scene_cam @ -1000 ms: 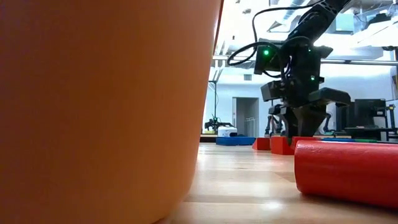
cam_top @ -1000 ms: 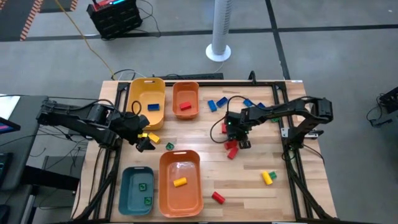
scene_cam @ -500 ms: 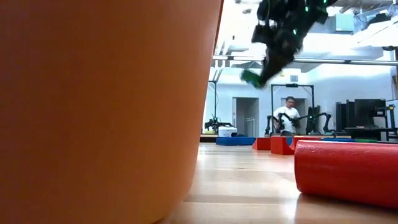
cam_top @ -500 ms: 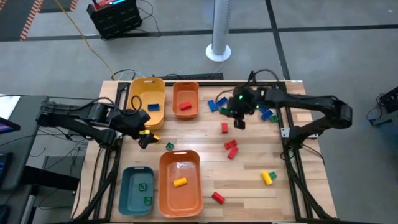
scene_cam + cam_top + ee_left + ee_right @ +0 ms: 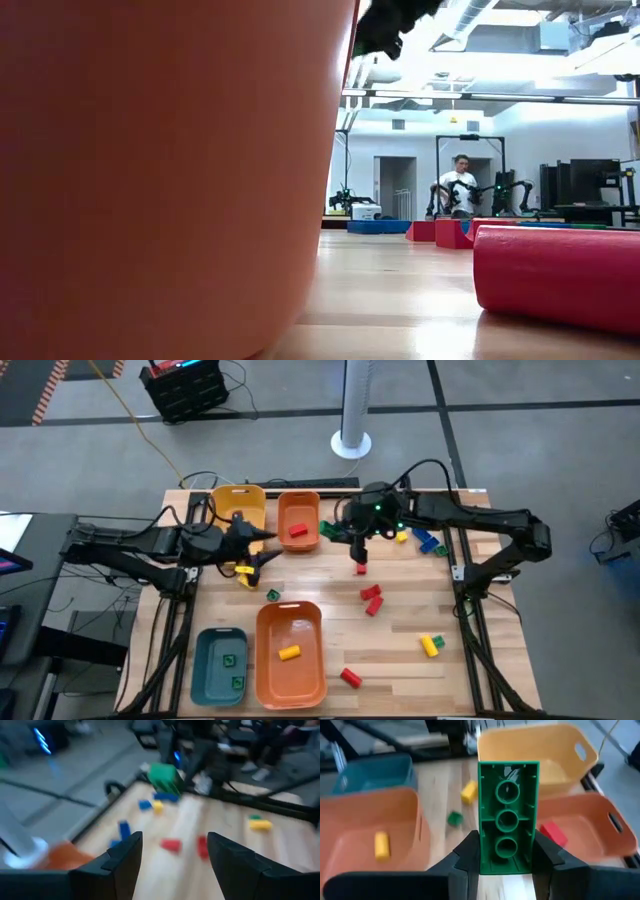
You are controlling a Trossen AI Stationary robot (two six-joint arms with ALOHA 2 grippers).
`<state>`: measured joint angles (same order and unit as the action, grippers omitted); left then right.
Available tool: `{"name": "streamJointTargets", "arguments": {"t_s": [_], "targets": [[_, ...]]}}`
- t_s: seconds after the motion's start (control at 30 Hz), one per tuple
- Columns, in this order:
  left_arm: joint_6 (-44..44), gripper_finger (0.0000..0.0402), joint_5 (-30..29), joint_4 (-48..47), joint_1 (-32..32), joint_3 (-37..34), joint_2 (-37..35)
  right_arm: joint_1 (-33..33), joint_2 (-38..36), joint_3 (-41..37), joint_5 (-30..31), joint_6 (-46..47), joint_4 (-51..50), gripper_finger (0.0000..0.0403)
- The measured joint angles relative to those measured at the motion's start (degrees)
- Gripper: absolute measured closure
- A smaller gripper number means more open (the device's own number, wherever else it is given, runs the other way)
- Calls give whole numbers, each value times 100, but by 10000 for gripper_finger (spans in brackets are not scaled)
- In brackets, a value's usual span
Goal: Sort blocks
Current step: Put the green game piece into the blue bin
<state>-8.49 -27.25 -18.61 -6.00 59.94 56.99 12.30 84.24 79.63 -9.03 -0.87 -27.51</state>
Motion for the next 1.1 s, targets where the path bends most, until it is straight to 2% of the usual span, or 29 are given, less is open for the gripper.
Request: {"name": "streamJointTargets", "arguments": {"t_s": [0.13,0.33,0.5,0.83,1.1], "targets": [[750,185,-437,713,1,0,162,-130,12,7,-27,136,603,275],[1277,184,-583,1820,0,0,403,-355,12,11,-183,235,1207,275],[1110,168,-509,2664,0,0,654,-542,12,11,-180,236,1696,275],[826,84,-195,3640,0,0,975,-568,42,11,-151,254,1785,275],[820,87,13,3730,9,0,1058,-636,45,11,-154,230,2201,274]]}}
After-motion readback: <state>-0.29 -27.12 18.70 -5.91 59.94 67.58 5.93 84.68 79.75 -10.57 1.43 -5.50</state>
